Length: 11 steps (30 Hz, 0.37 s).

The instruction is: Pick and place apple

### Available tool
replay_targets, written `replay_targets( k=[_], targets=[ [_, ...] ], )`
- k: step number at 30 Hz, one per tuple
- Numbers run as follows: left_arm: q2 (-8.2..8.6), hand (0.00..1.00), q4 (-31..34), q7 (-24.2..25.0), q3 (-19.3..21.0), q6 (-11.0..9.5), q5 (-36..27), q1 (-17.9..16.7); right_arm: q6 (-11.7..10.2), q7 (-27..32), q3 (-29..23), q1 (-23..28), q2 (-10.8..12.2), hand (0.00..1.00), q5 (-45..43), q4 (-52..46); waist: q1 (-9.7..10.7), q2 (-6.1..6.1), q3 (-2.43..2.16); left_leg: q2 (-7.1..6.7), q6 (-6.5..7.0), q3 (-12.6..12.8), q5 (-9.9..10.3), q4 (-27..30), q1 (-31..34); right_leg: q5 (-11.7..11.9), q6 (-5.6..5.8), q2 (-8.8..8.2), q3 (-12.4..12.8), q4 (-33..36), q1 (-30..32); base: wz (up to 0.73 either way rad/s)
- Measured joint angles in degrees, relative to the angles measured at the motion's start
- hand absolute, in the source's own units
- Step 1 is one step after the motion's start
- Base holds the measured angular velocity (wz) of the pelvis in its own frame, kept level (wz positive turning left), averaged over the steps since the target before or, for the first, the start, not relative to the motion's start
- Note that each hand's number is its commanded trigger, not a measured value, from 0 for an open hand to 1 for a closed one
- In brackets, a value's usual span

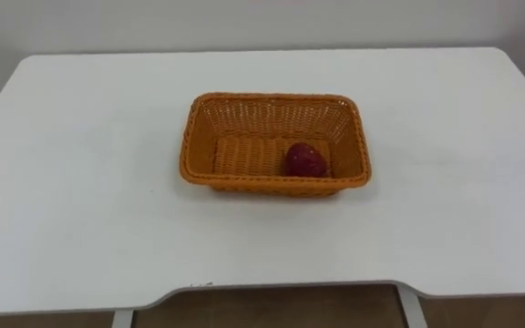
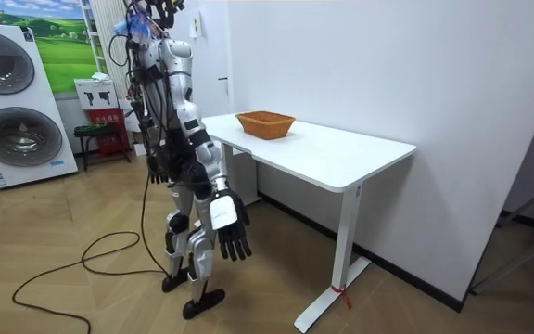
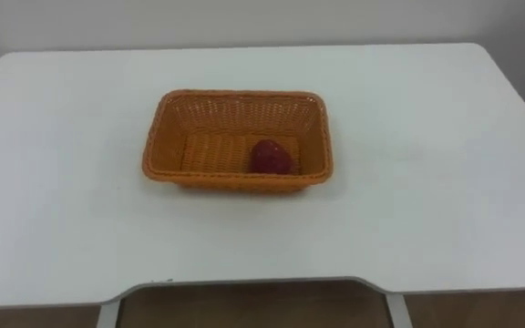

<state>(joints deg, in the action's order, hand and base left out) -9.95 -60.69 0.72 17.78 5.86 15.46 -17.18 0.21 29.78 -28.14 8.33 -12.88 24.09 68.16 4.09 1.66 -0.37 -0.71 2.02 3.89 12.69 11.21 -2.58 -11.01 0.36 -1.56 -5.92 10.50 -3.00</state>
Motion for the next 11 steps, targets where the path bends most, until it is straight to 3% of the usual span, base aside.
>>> replay_targets(
  k=[3, 8, 11],
  targets=[
    [0.28, 0.00, -0.2, 0.2, 0.0, 0.6, 0.0, 0.1, 0.9, -5.1, 1.1, -0.4, 2.1, 0.00, -2.3, 2.9, -0.1, 0.02, 0.05, 0.00, 0.00, -0.3, 0.0, -0.1, -0.1, 0.0, 0.00, 0.05, -0.2, -0.5, -0.3, 0.06],
    [0.97, 0.00, -0.8, 1.0, -1.1, 2.4, 0.0, 0.6, 3.8, -12.1, 8.6, -0.1, 2.4, 0.00, -3.9, 6.2, -1.7, -0.65, 0.38, -0.04, -0.03, -0.7, 0.1, -0.4, -1.2, 0.0, 0.00, 0.08, -0.2, -0.7, -1.0, 0.00],
    [1.54, 0.00, -1.3, 1.0, -1.2, 3.0, 0.4, 1.0, 4.7, -14.6, 10.2, -0.1, 2.5, 0.00, -8.4, 6.2, -2.0, -1.01, 0.52, -0.03, -0.03, -0.7, 0.1, -0.4, -1.2, 0.0, 0.00, 0.09, -0.4, -0.7, -1.0, 0.00]
  ],
)
